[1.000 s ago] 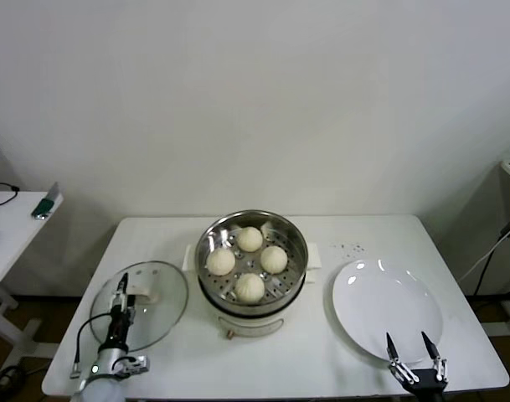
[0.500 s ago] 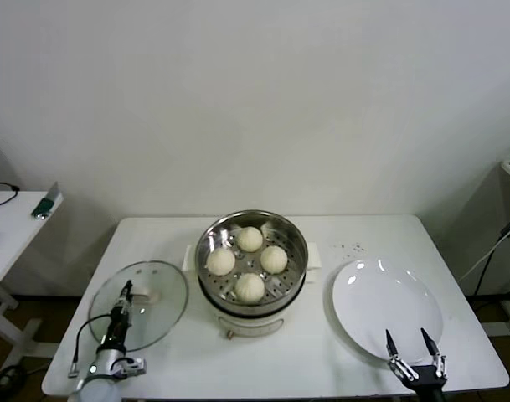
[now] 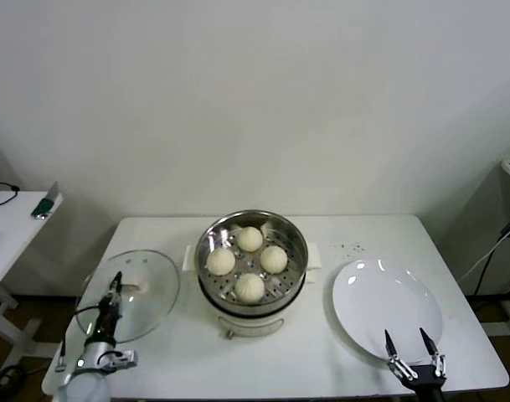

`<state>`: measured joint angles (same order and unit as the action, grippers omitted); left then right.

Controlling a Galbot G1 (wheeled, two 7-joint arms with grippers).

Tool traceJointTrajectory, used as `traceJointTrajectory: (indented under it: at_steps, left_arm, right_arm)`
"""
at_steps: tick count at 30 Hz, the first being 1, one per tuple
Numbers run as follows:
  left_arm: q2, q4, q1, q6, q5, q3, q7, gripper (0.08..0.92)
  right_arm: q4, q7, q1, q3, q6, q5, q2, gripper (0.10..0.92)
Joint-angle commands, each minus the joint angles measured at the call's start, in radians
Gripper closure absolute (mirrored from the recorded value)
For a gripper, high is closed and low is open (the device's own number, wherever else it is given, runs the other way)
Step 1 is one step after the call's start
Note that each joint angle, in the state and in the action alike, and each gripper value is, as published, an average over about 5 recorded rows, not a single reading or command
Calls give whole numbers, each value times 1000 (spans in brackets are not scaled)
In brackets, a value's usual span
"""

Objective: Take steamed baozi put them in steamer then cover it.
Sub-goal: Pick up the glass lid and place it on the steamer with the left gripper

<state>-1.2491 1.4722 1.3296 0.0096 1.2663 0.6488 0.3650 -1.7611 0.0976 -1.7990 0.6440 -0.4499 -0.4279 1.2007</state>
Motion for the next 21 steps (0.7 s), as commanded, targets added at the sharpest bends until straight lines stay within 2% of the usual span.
traceJointTrajectory:
  at_steps: [1, 6, 10, 15, 21]
  left_arm:
    - [223, 450, 53, 323, -328, 13, -328, 859]
    - [337, 577, -8, 486, -396, 9, -448, 859]
    - [365, 659, -48, 582, -400, -63, -510, 859]
    - [316, 737, -103, 669, -290, -244, -572, 859]
    - [204, 727, -208, 733, -104, -474, -657, 859]
  right_arm:
    - [2, -10, -2, 2, 27, 26, 0, 203]
    - [-2, -23, -3, 5, 40, 40, 5, 203]
    - [0, -34, 0, 6, 47, 50, 7, 203]
    - [5, -36, 17, 7, 46, 52, 14, 203]
    - [4, -36, 32, 9, 42, 48, 19, 203]
